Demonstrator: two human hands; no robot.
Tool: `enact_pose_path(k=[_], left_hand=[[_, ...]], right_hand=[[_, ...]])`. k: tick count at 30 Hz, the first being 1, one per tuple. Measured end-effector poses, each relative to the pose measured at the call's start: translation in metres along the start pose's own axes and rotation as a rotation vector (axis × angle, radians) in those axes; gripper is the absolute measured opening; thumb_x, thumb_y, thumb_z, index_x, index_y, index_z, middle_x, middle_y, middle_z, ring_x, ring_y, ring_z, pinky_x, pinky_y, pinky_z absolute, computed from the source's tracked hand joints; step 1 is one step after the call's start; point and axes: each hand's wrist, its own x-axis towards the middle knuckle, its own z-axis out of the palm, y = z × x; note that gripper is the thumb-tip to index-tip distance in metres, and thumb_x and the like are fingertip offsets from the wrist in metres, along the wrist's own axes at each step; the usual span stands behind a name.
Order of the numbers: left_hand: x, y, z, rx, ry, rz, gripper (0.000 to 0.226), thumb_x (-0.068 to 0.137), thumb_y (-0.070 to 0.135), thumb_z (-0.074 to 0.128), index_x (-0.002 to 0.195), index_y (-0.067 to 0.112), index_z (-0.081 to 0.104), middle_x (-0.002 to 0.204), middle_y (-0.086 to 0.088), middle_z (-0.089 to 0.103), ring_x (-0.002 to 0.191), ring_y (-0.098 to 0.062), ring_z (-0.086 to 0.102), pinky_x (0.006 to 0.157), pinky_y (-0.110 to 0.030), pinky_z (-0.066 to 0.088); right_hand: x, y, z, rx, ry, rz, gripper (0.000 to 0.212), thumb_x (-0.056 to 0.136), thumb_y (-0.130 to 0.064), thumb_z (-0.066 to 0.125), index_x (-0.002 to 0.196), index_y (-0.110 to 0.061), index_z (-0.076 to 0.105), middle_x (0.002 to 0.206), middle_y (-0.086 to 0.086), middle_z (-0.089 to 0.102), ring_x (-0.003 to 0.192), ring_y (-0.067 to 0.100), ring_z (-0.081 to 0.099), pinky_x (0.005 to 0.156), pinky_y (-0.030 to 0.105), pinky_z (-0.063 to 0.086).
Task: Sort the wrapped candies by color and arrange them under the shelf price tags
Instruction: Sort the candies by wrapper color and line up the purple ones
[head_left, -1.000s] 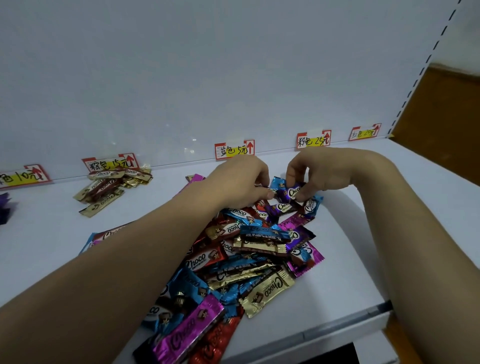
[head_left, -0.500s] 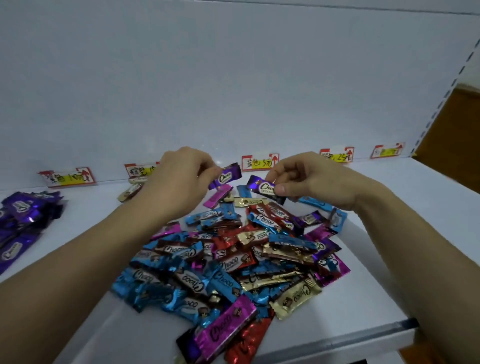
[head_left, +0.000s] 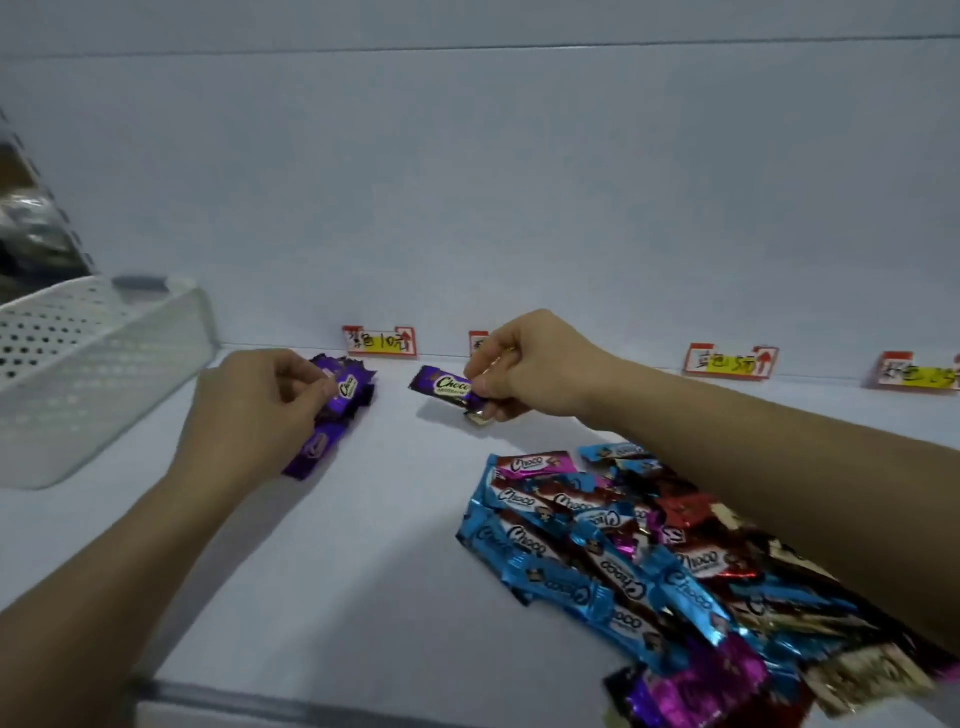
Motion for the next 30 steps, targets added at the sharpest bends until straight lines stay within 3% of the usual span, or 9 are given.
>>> enact_pose_path(k=[3, 7, 11, 13, 15, 20, 25, 30], left_hand=[[0.009, -0.029, -0.013, -0.004, 0.050, -0.106, 0.009, 0.087, 0.025, 0.073, 0.079, 0.021, 0.074, 0.067, 0.007, 0.069, 0.067, -0.015, 0.067, 0.062, -0.029, 0.046], [0.015, -0.056, -0.017, -0.044, 0.042, -0.191, 0.009, 0.085, 0.025, 0.072, 0.076, 0.022, 0.074, 0.065, 0.003, 0.071, 0.068, -0.019, 0.070, 0.071, -0.035, 0.057], [0.017, -0.063, -0.016, -0.027, 0.062, -0.214, 0.015, 0.083, 0.032, 0.074, 0.071, 0.022, 0.072, 0.064, 0.005, 0.070, 0.067, -0.017, 0.069, 0.068, -0.032, 0.055], [0.018, -0.063, -0.016, 0.046, 0.054, -0.196, 0.020, 0.084, 0.035, 0.071, 0.070, 0.021, 0.071, 0.065, 0.004, 0.069, 0.070, -0.017, 0.067, 0.063, -0.029, 0.049], [0.017, -0.064, -0.019, 0.145, 0.055, -0.150, 0.026, 0.088, 0.041, 0.067, 0.071, 0.021, 0.071, 0.069, 0.003, 0.068, 0.074, -0.021, 0.065, 0.065, -0.031, 0.048], [0.010, -0.062, -0.030, 0.247, 0.093, 0.003, 0.023, 0.091, 0.043, 0.062, 0.083, 0.023, 0.071, 0.066, 0.008, 0.063, 0.070, -0.023, 0.061, 0.065, -0.034, 0.046], [0.003, -0.036, -0.018, 0.315, -0.045, 0.416, 0.017, 0.090, 0.035, 0.065, 0.098, 0.021, 0.070, 0.084, 0.006, 0.057, 0.078, -0.019, 0.055, 0.068, -0.033, 0.042], [-0.001, 0.019, 0.011, 0.256, -0.144, 0.571, 0.032, 0.094, 0.041, 0.059, 0.119, 0.023, 0.066, 0.110, 0.008, 0.061, 0.103, -0.016, 0.056, 0.086, -0.034, 0.047]], right_hand=[[0.035, -0.021, 0.037, -0.046, -0.039, 0.018, 0.005, 0.092, -0.001, 0.069, 0.090, -0.005, 0.071, 0.077, 0.017, 0.074, 0.062, 0.019, 0.072, 0.060, 0.028, 0.060], [0.068, -0.043, 0.075, 0.018, -0.026, 0.022, 0.015, 0.089, 0.001, 0.070, 0.078, -0.007, 0.068, 0.078, 0.019, 0.073, 0.072, 0.029, 0.073, 0.071, 0.036, 0.063], [0.085, -0.054, 0.100, 0.006, 0.034, 0.015, 0.003, 0.087, -0.003, 0.073, 0.084, -0.003, 0.070, 0.080, 0.020, 0.075, 0.070, 0.028, 0.073, 0.077, 0.041, 0.063], [0.089, -0.055, 0.107, -0.079, 0.058, -0.009, 0.011, 0.086, -0.011, 0.075, 0.087, 0.000, 0.074, 0.080, 0.019, 0.076, 0.077, 0.030, 0.076, 0.078, 0.042, 0.063], [0.092, -0.054, 0.108, -0.150, 0.067, -0.022, 0.021, 0.085, -0.022, 0.078, 0.082, -0.001, 0.074, 0.077, 0.016, 0.076, 0.076, 0.028, 0.075, 0.077, 0.040, 0.063], [0.075, -0.045, 0.075, -0.203, 0.113, -0.081, 0.024, 0.091, -0.032, 0.073, 0.080, -0.011, 0.070, 0.072, 0.009, 0.076, 0.057, 0.015, 0.067, 0.054, 0.026, 0.055], [0.023, -0.016, 0.011, -0.687, 0.052, -0.377, 0.008, 0.095, -0.026, 0.063, 0.103, -0.024, 0.067, 0.087, -0.011, 0.064, 0.078, 0.005, 0.061, 0.069, 0.022, 0.046], [-0.034, 0.027, -0.050, -0.765, 0.041, -0.319, 0.017, 0.097, -0.026, 0.063, 0.114, -0.029, 0.065, 0.104, -0.013, 0.063, 0.091, 0.005, 0.060, 0.071, 0.014, 0.040]])
